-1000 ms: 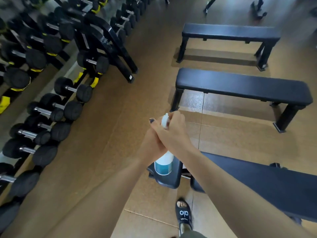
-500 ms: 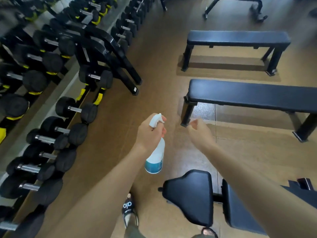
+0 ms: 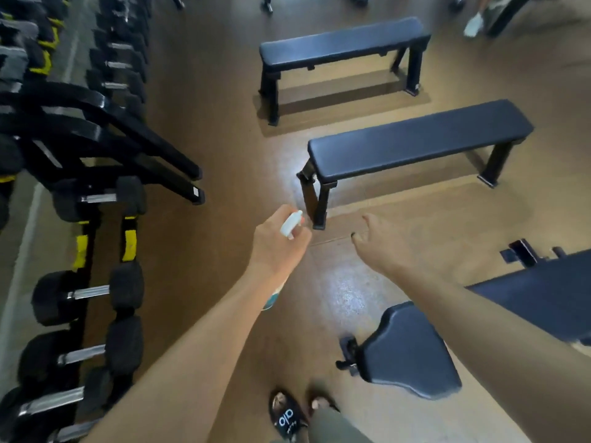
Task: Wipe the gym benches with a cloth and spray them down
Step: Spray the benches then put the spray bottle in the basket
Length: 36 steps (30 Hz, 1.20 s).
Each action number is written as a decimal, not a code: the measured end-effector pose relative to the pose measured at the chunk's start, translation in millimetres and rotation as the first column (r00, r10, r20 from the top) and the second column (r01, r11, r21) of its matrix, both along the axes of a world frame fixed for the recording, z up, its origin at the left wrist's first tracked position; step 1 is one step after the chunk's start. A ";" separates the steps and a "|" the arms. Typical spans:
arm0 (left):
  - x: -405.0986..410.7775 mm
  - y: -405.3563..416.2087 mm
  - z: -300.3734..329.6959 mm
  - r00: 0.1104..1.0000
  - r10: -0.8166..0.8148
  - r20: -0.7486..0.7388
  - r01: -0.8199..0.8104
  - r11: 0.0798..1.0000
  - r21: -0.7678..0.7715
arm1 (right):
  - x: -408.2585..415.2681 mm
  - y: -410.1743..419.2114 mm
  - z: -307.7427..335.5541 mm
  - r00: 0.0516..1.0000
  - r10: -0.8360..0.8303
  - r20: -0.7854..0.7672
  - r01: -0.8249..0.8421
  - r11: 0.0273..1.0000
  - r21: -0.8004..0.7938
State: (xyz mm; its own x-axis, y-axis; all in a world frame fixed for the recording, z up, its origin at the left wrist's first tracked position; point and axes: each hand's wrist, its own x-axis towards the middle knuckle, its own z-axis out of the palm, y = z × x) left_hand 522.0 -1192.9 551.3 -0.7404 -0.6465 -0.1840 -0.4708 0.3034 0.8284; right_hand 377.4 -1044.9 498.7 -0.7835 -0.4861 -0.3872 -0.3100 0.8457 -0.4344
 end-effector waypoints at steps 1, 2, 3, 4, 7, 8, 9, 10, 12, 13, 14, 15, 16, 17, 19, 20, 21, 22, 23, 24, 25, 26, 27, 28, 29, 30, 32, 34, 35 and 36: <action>-9.1 -8.0 -1.7 1.000 -0.030 0.004 0.030 1.000 -0.009 | -3.6 -6.6 -0.4 1.000 -0.010 -0.009 0.010 1.000 0.012; -19.3 -15.4 -3.6 0.998 -0.063 0.003 0.063 0.998 -0.008 | -7.9 -13.1 0.3 1.000 -0.018 -0.018 0.019 1.000 0.016; -29.3 -21.8 -3.9 0.995 -0.098 0.006 0.098 0.995 0.000 | -13.5 -19.5 -0.1 0.999 -0.026 -0.024 0.027 0.999 0.017; -39.6 -28.2 -5.0 0.991 -0.133 0.015 0.133 0.991 0.008 | -19.9 -25.5 -0.6 0.999 -0.027 -0.044 0.028 0.999 0.019; -71.3 -48.0 -7.6 0.982 -0.182 0.047 0.181 0.983 0.016 | -46.7 -45.6 -6.8 0.996 -0.062 -0.068 0.064 0.997 0.033; -82.5 -56.5 -11.8 0.982 -0.180 0.058 0.180 0.984 0.004 | -57.0 -53.6 -10.1 0.994 -0.083 -0.073 0.085 0.996 0.018; -93.9 -65.1 -15.5 0.983 -0.173 0.067 0.174 0.985 -0.005 | -67.4 -61.7 -13.3 0.992 -0.102 -0.067 0.103 0.995 0.013; -105.6 -74.2 -20.0 0.983 -0.165 0.077 0.166 0.986 -0.008 | -78.2 -70.1 -16.4 0.991 -0.114 -0.065 0.115 0.993 0.012; -131.5 -92.5 -28.3 0.980 -0.167 0.109 0.166 0.986 0.013 | -101.8 -85.6 -22.1 0.991 -0.127 -0.051 0.128 0.992 0.020; -142.8 -100.8 -31.3 0.979 -0.167 0.120 0.165 0.986 0.026 | -113.4 -92.0 -24.4 0.991 -0.132 -0.035 0.133 0.991 0.026; -154.3 -109.5 -34.0 0.978 -0.166 0.123 0.163 0.986 0.034 | -125.5 -97.8 -27.6 0.990 -0.140 -0.027 0.141 0.990 0.024; -167.4 -118.5 -35.5 0.978 -0.171 0.122 0.167 0.985 0.042 | -138.4 -103.5 -29.0 0.988 -0.156 -0.017 0.157 0.987 0.022; -180.6 -127.4 -37.4 0.976 -0.178 0.123 0.172 0.984 0.053 | -151.7 -108.9 -30.1 0.984 -0.175 -0.010 0.175 0.984 0.019; -194.0 -136.2 -39.0 0.975 -0.179 0.129 0.171 0.983 0.066 | -164.1 -114.0 -30.2 0.981 -0.192 -0.005 0.192 0.981 0.025; -220.1 -153.2 -43.3 0.974 -0.178 0.139 0.165 0.982 0.096 | -187.2 -124.7 -31.7 0.980 -0.198 -0.003 0.198 0.979 0.038; -234.2 -161.9 -47.7 0.974 -0.180 0.136 0.166 0.980 0.108 | -198.9 -130.0 -34.7 0.980 -0.201 -0.003 0.201 0.979 0.040; -249.5 -171.0 -52.5 0.974 -0.182 0.132 0.166 0.979 0.122 | -211.6 -136.2 -37.8 0.977 -0.211 0.004 0.211 0.977 0.044; -264.9 -180.3 -57.7 0.975 -0.180 0.127 0.162 0.977 0.137 | -224.6 -142.9 -41.0 0.974 -0.227 0.012 0.227 0.973 0.047; -280.5 -189.4 -63.7 0.976 -0.181 0.124 0.161 0.974 0.157 | -237.9 -150.1 -45.6 0.970 -0.244 0.018 0.243 0.969 0.049; -295.6 -197.8 -71.2 0.974 -0.189 0.124 0.167 0.971 0.172 | -250.5 -156.9 -52.2 0.965 -0.261 0.021 0.259 0.965 0.047; -310.8 -205.7 -80.6 0.970 -0.205 0.133 0.180 0.967 0.178 | -263.2 -163.7 -59.5 0.960 -0.278 0.024 0.277 0.960 0.047; -325.6 -213.2 -90.9 0.964 -0.224 0.146 0.198 0.964 0.175 | -276.4 -170.4 -68.8 0.955 -0.296 0.030 0.294 0.954 0.050; -341.1 -220.0 -101.6 0.957 -0.247 0.151 0.221 0.960 0.169 | -289.1 -177.1 -79.0 0.948 -0.315 0.039 0.313 0.948 0.049; -356.5 -226.0 -113.0 0.952 -0.270 0.144 0.245 0.955 0.167 | -302.0 -183.9 -89.2 0.944 -0.327 0.051 0.326 0.945 0.037; -371.4 -231.4 -124.5 0.948 -0.288 0.135 0.265 0.950 0.166 | -314.8 -190.0 -100.2 0.945 -0.323 0.056 0.323 0.946 0.017; -385.9 -236.3 -136.6 0.944 -0.302 0.135 0.279 0.946 0.163 | -326.9 -194.5 -112.5 0.951 -0.306 0.045 0.307 0.952 -0.008; -412.1 -245.5 -157.3 0.938 -0.313 0.147 0.291 0.945 0.149 | -350.3 -200.5 -138.6 0.968 -0.252 0.001 0.252 0.968 -0.014; -436.0 -254.3 -179.4 0.935 -0.316 0.160 0.296 0.945 0.139 | -374.6 -203.7 -165.7 0.971 -0.238 -0.010 0.238 0.971 0.010; -448.0 -258.1 -192.3 0.935 -0.315 0.163 0.293 0.945 0.147 | -387.4 -204.6 -179.2 0.971 -0.239 -0.013 0.239 0.971 0.024; -460.5 -260.8 -206.0 0.935 -0.313 0.165 0.288 0.944 0.158 | -400.4 -204.5 -193.6 0.971 -0.238 -0.018 0.239 0.970 0.038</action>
